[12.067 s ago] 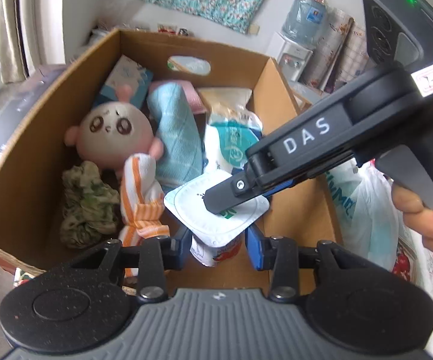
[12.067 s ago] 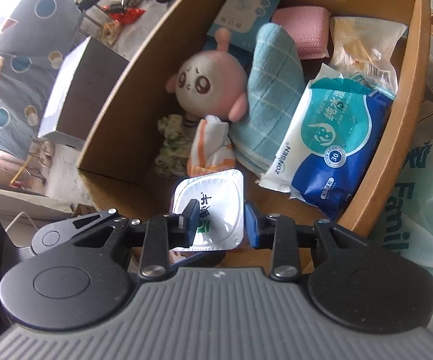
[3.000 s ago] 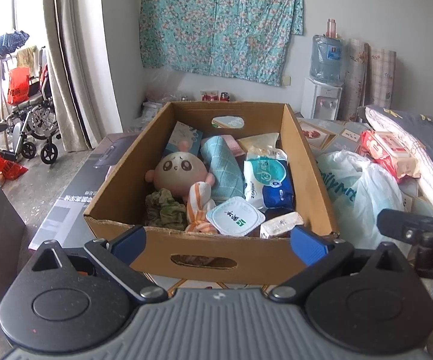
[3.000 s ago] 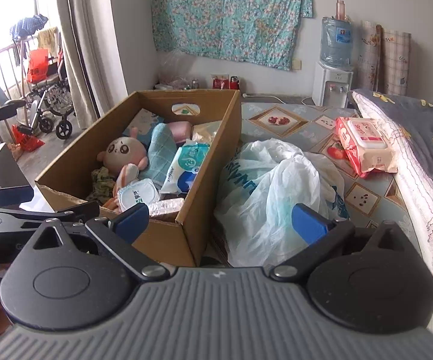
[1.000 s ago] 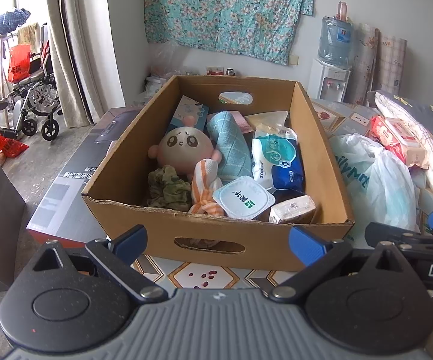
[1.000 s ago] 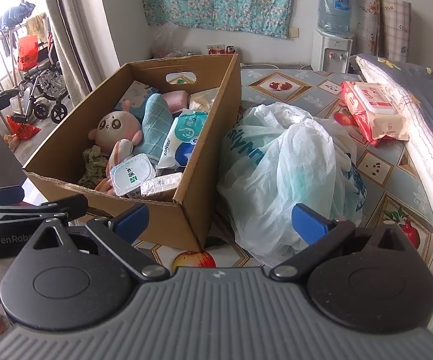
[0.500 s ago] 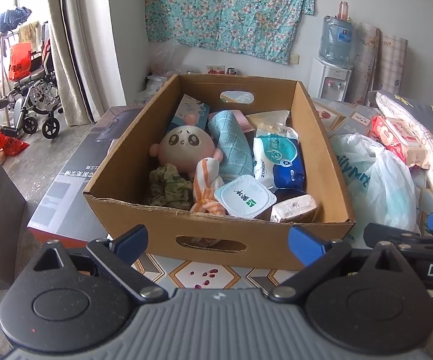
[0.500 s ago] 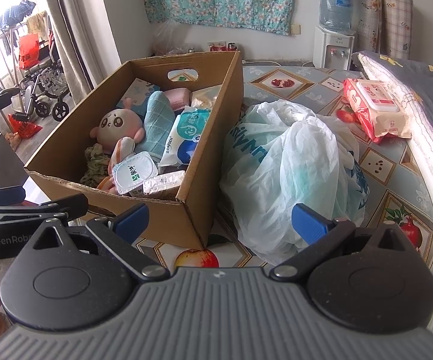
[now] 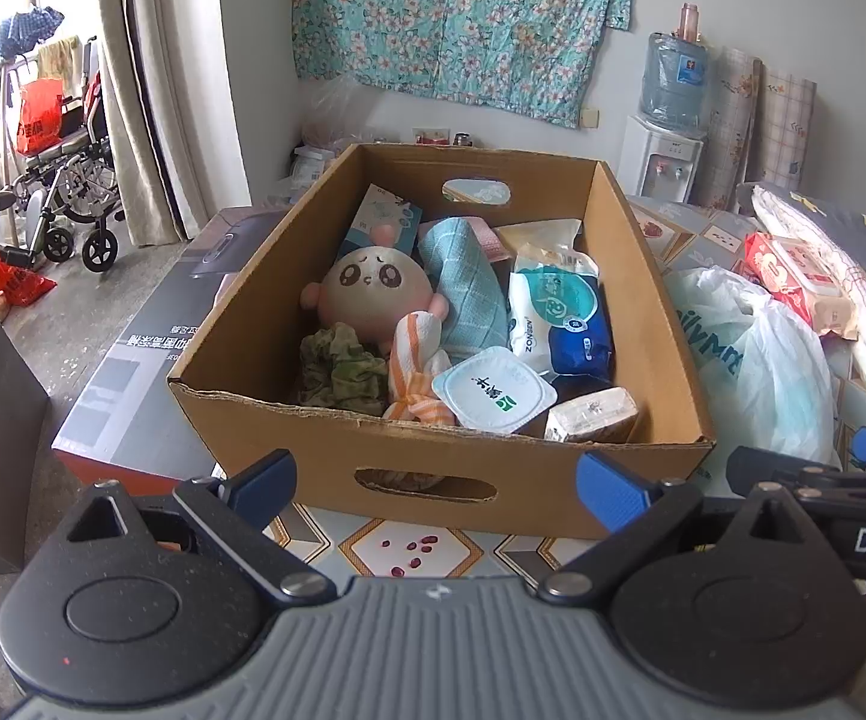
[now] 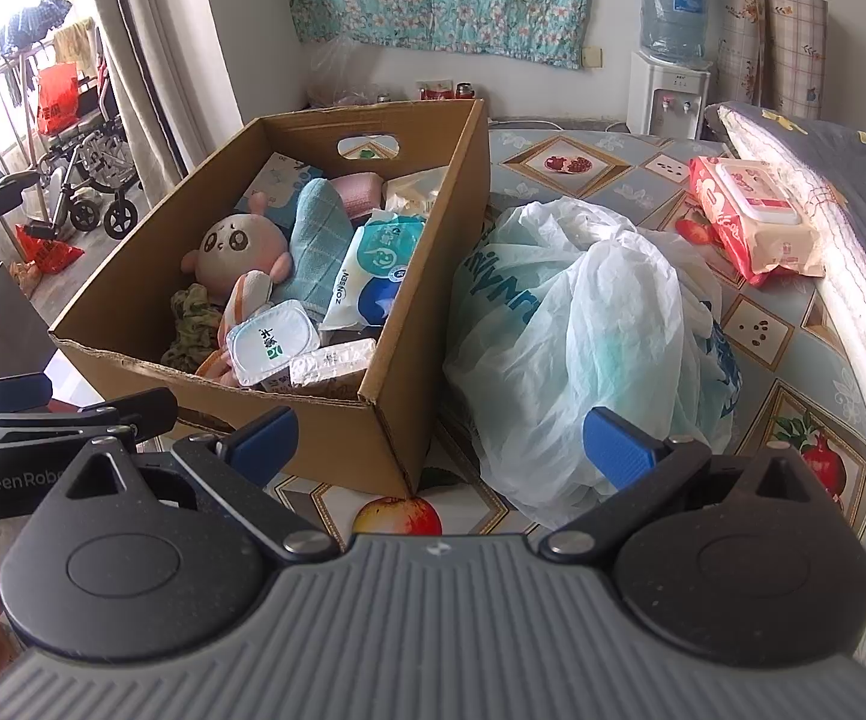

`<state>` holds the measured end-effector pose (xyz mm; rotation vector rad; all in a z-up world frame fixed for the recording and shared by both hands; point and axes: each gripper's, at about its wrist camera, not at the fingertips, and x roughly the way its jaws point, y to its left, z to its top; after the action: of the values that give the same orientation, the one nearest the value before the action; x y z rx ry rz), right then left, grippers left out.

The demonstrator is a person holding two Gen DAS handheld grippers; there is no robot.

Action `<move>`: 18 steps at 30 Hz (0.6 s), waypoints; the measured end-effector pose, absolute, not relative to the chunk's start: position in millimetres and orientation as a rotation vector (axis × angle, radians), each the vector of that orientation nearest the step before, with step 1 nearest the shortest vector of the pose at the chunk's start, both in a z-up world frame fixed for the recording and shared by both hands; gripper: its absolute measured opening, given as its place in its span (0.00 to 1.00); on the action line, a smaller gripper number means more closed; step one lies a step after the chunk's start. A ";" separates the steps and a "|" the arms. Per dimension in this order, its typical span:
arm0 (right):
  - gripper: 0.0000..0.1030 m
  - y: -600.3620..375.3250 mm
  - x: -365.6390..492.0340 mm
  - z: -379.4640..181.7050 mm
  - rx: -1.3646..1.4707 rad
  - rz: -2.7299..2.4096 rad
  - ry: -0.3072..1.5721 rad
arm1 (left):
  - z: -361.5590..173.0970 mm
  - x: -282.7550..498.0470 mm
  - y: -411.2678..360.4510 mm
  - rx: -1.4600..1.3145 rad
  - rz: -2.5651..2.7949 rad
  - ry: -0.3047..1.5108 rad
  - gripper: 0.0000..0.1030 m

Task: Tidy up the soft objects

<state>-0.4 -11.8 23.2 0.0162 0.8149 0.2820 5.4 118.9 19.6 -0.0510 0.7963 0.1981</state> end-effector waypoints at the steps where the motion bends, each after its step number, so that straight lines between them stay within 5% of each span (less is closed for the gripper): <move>1: 0.99 -11.7 -0.4 23.1 0.017 0.282 0.815 | 19.7 5.8 119.2 -0.051 0.198 0.797 0.98; 18: 0.99 -10.2 0.1 22.9 0.015 0.283 0.816 | 19.2 5.0 120.3 -0.052 0.199 0.798 0.98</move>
<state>0.1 -10.2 22.9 0.0152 0.8162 0.2833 5.0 120.2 19.2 -0.0518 0.7981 0.1985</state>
